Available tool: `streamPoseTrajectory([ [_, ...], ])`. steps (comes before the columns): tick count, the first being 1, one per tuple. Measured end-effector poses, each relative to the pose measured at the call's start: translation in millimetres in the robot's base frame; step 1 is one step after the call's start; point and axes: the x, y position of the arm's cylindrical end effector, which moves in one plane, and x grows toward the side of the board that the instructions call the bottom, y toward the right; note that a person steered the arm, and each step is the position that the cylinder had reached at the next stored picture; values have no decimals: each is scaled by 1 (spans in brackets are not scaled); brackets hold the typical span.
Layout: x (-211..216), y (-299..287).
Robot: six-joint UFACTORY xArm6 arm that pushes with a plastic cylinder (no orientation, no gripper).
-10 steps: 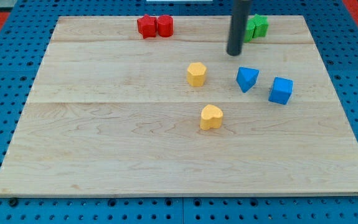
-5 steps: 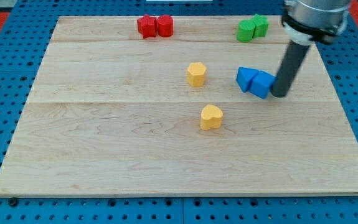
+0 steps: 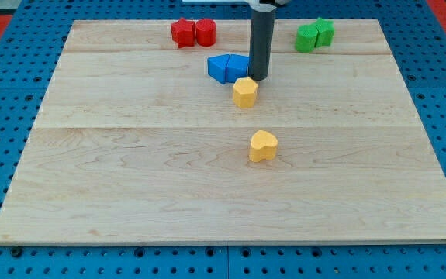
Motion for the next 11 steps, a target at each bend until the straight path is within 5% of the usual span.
streamPoseTrajectory([
  [3,-26,-108],
  [6,-2,-212],
  [7,36,-233],
  [9,50,-222],
  [11,53,-115],
])
